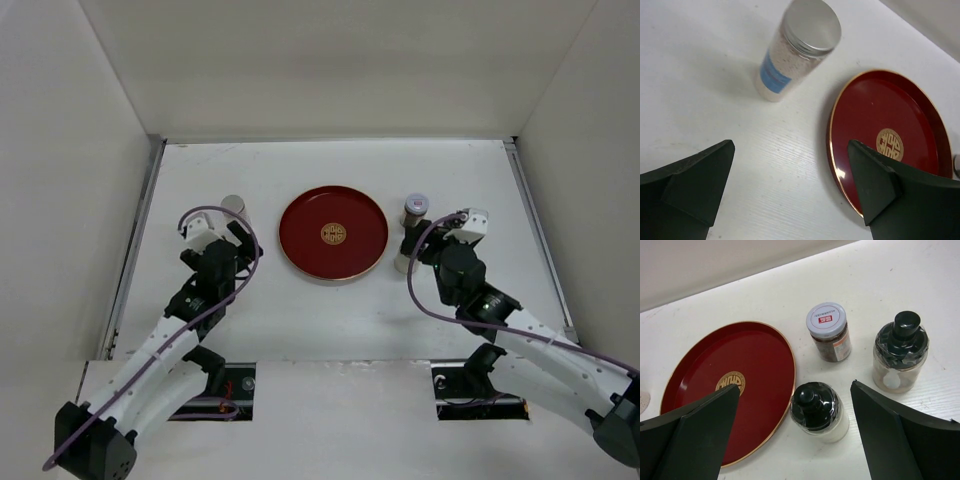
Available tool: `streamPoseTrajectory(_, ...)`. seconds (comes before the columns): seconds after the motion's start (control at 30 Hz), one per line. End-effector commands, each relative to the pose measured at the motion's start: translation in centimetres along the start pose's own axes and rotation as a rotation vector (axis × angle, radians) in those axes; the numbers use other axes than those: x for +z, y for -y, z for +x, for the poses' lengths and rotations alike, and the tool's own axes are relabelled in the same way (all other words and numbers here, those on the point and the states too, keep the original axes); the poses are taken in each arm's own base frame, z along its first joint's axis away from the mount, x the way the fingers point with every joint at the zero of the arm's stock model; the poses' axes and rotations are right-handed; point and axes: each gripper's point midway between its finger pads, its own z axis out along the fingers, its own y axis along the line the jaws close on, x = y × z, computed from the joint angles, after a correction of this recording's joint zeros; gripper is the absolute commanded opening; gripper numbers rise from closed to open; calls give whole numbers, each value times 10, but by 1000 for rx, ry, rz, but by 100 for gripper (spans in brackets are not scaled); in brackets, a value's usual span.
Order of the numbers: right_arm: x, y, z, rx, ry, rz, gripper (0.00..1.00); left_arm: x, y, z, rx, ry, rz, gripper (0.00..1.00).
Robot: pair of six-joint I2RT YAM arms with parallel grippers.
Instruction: Organize the condiment bottles
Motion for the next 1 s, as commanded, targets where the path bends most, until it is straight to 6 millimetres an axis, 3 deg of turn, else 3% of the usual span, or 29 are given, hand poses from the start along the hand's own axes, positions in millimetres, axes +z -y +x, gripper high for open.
streamPoseTrajectory(0.0, -5, 4, -20, 9, 63, 31, 100, -9, -4, -44, -47, 127, -36, 100)
streamPoseTrajectory(0.37, -10, 3, -22, 0, 66, 19, 100, 9, -4, -89, -67, 269, -105, 100)
streamPoseTrajectory(0.47, -10, 2, -21, 11, 64, 9, 100, 23, -4, -88, -61, 244, -115, 99)
streamPoseTrajectory(0.6, -8, 2, -20, -6, 59, 22, 100, 44, 1, -81, -31, 193, -109, 84)
streamPoseTrajectory(0.77, -6, -2, -15, -16, 42, 15, 100, 62, 10, -73, 29, 145, -118, 85)
streamPoseTrajectory(0.97, -3, -9, -10, -30, 24, 1, 100, 80, 21, -79, 83, 146, -144, 86)
